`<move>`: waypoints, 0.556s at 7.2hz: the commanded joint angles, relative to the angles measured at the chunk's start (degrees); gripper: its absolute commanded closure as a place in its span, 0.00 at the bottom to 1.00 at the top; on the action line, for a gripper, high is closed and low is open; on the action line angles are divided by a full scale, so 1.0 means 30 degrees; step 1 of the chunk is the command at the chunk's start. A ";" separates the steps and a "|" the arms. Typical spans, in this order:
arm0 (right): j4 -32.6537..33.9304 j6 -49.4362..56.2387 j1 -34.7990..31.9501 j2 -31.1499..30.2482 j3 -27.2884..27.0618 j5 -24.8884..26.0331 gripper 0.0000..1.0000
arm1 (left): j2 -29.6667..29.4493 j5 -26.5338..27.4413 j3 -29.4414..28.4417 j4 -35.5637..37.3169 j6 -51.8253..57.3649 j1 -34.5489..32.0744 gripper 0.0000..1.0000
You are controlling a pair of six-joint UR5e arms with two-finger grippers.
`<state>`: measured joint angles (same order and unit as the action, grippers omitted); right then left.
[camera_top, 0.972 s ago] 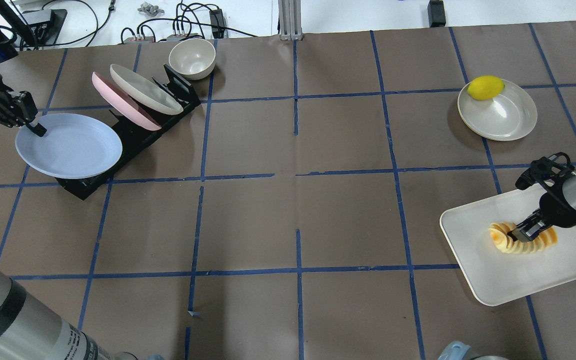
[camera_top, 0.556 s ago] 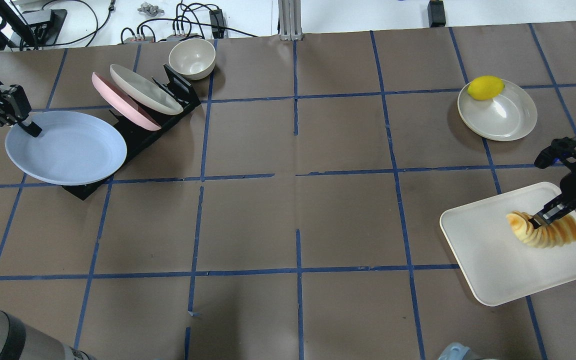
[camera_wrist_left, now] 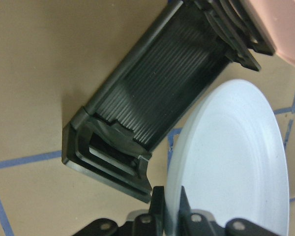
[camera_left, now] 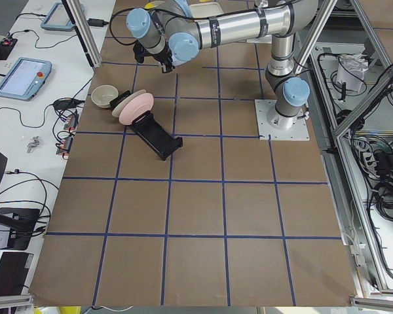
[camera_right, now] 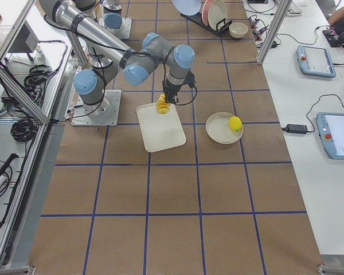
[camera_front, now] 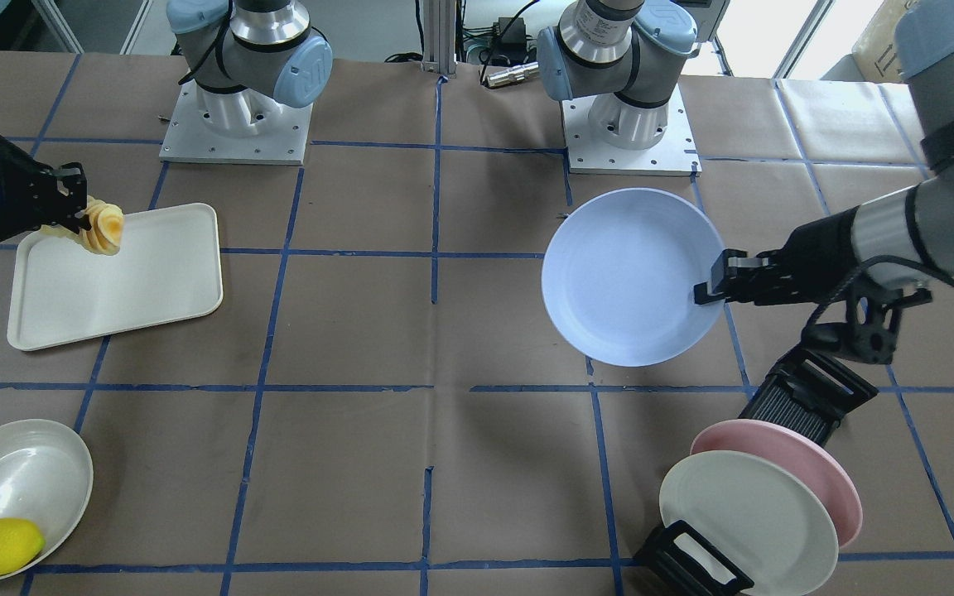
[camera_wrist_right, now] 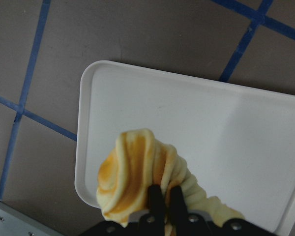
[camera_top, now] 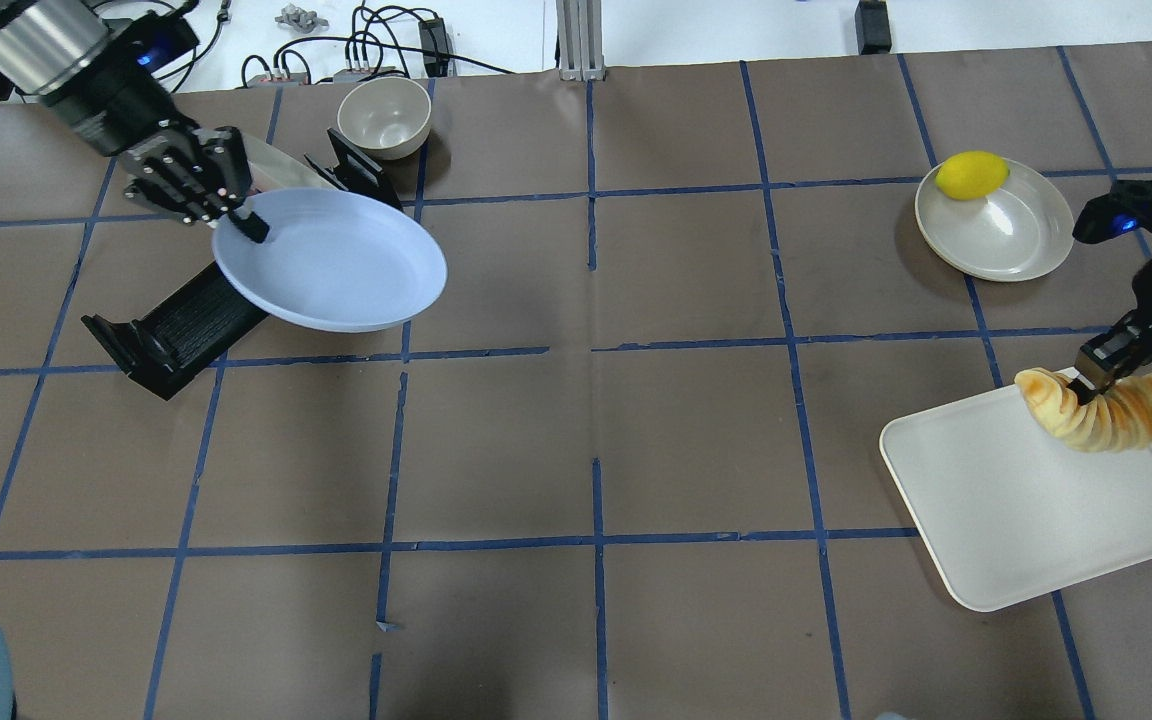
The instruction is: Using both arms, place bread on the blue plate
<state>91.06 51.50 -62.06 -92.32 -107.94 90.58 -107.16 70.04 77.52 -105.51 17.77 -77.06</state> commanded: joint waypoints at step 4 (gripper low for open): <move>-0.2142 -0.2751 -0.2137 -0.1541 0.0767 -0.0194 0.92 | -0.2711 -0.1609 0.4922 1.2074 -0.7557 -0.5154 0.86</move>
<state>84.79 43.53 -68.19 -96.73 -105.62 90.03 -113.10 65.64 90.84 -75.25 -0.18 -88.71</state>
